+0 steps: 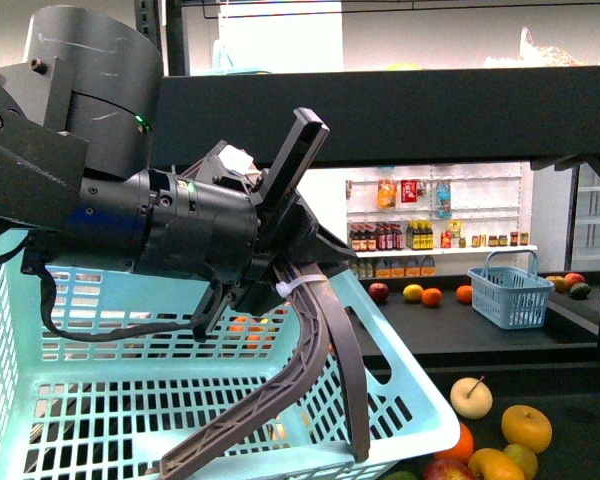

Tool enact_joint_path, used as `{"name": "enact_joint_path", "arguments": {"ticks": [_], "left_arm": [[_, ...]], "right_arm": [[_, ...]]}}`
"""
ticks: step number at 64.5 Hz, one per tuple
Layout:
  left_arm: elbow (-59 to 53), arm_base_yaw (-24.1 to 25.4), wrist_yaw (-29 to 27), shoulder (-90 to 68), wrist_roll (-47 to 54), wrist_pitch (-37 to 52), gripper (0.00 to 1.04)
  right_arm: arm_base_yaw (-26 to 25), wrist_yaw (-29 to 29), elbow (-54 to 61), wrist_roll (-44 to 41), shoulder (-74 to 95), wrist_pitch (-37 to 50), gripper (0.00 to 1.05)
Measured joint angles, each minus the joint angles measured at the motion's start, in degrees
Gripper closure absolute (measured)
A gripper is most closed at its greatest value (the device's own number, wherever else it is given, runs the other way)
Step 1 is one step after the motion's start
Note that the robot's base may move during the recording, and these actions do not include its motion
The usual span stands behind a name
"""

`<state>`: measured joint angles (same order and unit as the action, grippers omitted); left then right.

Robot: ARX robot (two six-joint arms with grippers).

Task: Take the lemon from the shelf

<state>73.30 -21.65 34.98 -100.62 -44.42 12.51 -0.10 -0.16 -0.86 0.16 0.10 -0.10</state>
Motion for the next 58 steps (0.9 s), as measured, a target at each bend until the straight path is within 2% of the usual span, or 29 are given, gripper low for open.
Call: {"name": "enact_joint_path", "arguments": {"ticks": [8, 10, 11, 13, 15, 17, 25, 36, 43, 52, 58], "left_arm": [[0.22, -0.28, -0.70, -0.83, 1.07, -1.20, 0.95], [0.22, -0.35, -0.74, -0.92, 1.11, -1.29, 0.95], [0.22, -0.42, -0.83, -0.94, 1.11, -1.29, 0.95], [0.22, -0.42, -0.76, -0.94, 1.14, -1.29, 0.95], [0.24, -0.42, -0.85, -0.94, 1.14, -1.29, 0.95], [0.31, -0.42, -0.92, -0.94, 1.33, -1.29, 0.95], [0.33, -0.50, -0.72, -0.96, 1.70, -1.29, 0.95], [0.33, -0.50, -0.76, -0.96, 1.77, -1.29, 0.95], [0.37, -0.52, -0.76, -0.96, 1.77, -1.29, 0.95], [0.39, -0.55, -0.79, -0.96, 1.70, -1.29, 0.95], [0.39, -0.59, -0.61, -0.96, 1.90, -1.29, 0.95]], "right_arm": [[0.00, 0.07, 0.00, -0.02, 0.02, 0.00, 0.02], [0.98, 2.58, -0.02, -1.22, 0.57, -0.26, 0.02], [2.05, 7.04, -0.17, -2.86, 1.42, -0.55, 0.02], [3.02, 11.54, -0.50, -4.37, 3.37, -0.76, 0.02], [2.91, 13.44, -1.11, -5.42, 7.19, -0.87, 0.02], [1.62, 12.39, -1.88, -5.66, 11.78, -0.17, 0.02], [-7.15, 1.64, -6.62, -5.60, 33.53, 9.31, 0.02], [-13.84, -6.82, -18.38, -7.45, 62.97, 22.08, 0.02], [-14.51, -6.93, -28.48, -10.47, 85.74, 29.31, 0.02], [-12.72, -6.40, -38.42, -13.70, 103.80, 29.55, 0.02], [-10.86, -7.43, -45.77, -14.27, 113.18, 26.47, 0.02]]}}
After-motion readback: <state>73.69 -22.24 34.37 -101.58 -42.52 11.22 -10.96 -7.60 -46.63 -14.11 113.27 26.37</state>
